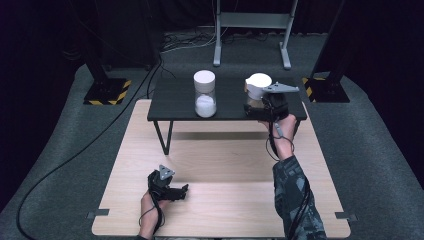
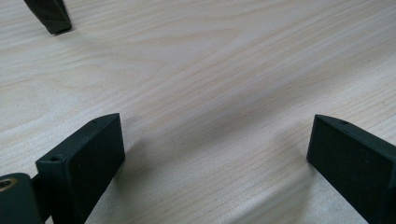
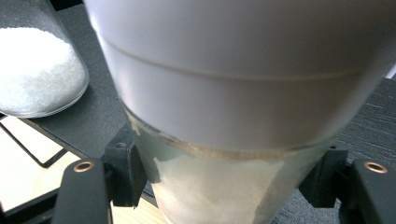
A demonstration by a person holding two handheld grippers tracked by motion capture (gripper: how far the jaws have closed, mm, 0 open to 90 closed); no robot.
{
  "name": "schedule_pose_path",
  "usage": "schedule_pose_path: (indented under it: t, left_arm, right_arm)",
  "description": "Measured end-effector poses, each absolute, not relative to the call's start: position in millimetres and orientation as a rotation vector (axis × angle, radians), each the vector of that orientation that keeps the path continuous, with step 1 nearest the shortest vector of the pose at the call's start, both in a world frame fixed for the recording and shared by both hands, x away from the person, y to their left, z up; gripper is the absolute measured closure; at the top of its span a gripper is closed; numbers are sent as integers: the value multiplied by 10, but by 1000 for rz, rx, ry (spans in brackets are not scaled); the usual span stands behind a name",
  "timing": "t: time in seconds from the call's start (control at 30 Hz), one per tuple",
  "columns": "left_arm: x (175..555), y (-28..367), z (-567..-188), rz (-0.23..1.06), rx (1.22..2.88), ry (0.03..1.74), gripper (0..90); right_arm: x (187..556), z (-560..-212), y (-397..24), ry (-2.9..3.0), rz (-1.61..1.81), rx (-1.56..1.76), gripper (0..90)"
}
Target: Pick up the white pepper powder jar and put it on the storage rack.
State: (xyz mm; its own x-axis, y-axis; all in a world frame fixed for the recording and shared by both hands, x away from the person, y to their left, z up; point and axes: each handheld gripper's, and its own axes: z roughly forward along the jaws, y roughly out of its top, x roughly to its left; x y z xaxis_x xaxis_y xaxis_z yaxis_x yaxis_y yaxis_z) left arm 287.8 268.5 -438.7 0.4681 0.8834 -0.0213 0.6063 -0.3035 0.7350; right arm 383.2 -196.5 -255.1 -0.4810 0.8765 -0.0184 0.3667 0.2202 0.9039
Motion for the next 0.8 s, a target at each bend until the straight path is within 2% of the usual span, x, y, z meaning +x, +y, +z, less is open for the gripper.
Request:
schedule_pose_path:
  t: [0.67, 0.8]
  left_arm:
    - [2877, 2664, -4381, 524, 2040, 1230, 41]
    - [2877, 2666, -4382, 523, 2039, 1230, 41]
  right_arm:
    - [3831, -2564, -1984, 1959, 1230, 1124, 297]
    - [3846, -2537, -2042, 1990, 1246, 1123, 144]
